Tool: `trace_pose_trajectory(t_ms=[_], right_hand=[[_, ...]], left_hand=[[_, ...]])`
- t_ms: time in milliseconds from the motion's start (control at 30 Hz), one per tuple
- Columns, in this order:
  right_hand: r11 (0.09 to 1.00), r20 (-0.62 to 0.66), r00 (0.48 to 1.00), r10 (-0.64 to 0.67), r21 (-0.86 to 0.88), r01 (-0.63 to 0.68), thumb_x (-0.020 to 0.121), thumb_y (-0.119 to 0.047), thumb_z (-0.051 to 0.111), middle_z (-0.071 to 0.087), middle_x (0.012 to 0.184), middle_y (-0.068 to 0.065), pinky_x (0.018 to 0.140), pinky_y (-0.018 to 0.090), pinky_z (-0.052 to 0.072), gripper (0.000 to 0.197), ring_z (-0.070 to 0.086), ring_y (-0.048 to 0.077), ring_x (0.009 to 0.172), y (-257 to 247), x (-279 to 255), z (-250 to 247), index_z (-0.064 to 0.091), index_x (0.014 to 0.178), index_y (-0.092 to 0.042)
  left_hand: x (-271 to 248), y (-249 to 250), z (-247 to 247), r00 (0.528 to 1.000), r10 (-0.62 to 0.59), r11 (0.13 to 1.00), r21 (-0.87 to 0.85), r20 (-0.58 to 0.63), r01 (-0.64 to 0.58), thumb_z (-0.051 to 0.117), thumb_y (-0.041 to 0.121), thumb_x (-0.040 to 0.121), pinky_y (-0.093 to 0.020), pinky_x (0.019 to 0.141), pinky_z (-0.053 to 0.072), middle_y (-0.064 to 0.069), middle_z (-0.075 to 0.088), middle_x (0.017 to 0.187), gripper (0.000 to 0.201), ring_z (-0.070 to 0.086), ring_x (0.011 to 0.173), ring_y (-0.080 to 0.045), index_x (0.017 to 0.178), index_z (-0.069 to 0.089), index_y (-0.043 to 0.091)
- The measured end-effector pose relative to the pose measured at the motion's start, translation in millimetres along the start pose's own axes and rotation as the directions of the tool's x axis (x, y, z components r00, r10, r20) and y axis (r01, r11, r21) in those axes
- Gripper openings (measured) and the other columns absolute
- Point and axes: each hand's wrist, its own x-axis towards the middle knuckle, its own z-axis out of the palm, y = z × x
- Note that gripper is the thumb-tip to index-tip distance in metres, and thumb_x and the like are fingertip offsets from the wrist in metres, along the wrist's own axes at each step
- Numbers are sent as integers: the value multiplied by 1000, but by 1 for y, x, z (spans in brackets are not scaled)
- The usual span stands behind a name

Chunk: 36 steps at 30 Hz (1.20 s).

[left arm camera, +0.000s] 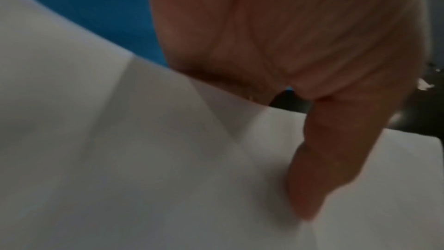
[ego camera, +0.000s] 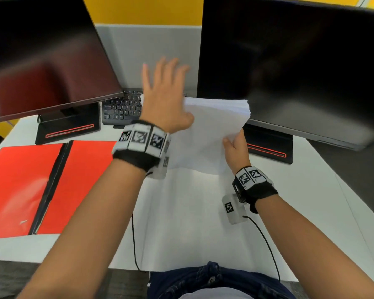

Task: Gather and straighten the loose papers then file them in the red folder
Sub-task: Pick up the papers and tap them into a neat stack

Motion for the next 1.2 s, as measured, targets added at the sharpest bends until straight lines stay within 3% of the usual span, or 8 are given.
trace_pose_trajectory(t_ms=[100, 200, 400, 567, 700, 833, 1033, 1200], right_hand=[[1000, 0, 1000, 10, 3, -10, 92, 6, 39, 50, 125, 4, 106, 34, 37, 46, 48, 20, 120, 1, -1, -1, 34, 136, -8], [1000, -26, 1000, 6, -10, -6, 92, 5, 42, 50, 120, 4, 104, 36, 41, 40, 49, 19, 114, -1, -5, -3, 37, 131, -5], [938, -137, 936, 325, 177, -300, 86, -20, 67, 46, 132, 8, 102, 34, 42, 80, 48, 23, 124, 25, -1, -31, 16, 147, -8], [801, 163, 905, 393, 422, -424, 45, -40, 89, 69, 109, -5, 78, 26, 55, 93, 67, 14, 100, 26, 14, -68, 53, 127, -17], [929, 33, 954, 298, 221, -298, 86, -4, 61, 67, 108, 8, 81, 32, 56, 38, 62, 26, 100, 11, 26, -90, 55, 123, 0], [990, -176, 978, 113, -60, -126, 87, -1, 55, 66, 114, 19, 96, 52, 49, 24, 64, 31, 102, 15, 25, -100, 62, 110, -2], [970, -132, 986, 97, -210, -124, 87, 5, 49, 62, 110, 4, 99, 48, 48, 36, 58, 22, 102, 30, -11, -84, 57, 120, -4], [969, -76, 974, 212, 147, -200, 78, -5, 65, 58, 128, 9, 96, 33, 48, 60, 57, 22, 117, 20, -27, -72, 42, 133, -12]], left_hand=[[26, 25, -6, 917, 131, 985, 58, 377, -164, 67, 20, 72, -48, 107, 34, -9, 50, 134, 72, 46, 127, -31, 137, 37, 20], [33, 38, -6, 855, 154, 970, 88, 496, -225, 62, 15, 80, -43, 82, 51, -8, 60, 96, 34, 62, 98, -33, 114, 61, 15], [25, 12, -17, 911, 49, 986, -164, 410, 21, 66, 19, 81, -38, 80, 49, -12, 65, 95, 21, 63, 93, -33, 101, 68, 11], [8, -22, -2, 911, -70, 637, -685, 407, 355, 69, 15, 83, -25, 75, 56, -5, 72, 96, 22, 70, 73, -9, 104, 68, 8], [-11, -23, 38, 881, -189, 408, -782, 433, 471, 66, 12, 84, -29, 79, 55, -4, 69, 100, 29, 68, 78, -9, 113, 65, 10], [-37, -11, 84, 846, -325, 218, -837, 422, 501, 63, 6, 86, -33, 82, 52, -10, 66, 102, 31, 64, 82, -17, 117, 62, 0], [-72, -13, 124, 763, -440, 117, -813, 473, 571, 60, 6, 88, -34, 85, 51, -11, 63, 109, 34, 63, 103, -31, 121, 56, 3], [-76, -16, 115, 777, -434, 81, -839, 456, 538, 74, 8, 77, -40, 97, 48, -7, 57, 120, 62, 58, 110, -22, 127, 38, 10]])
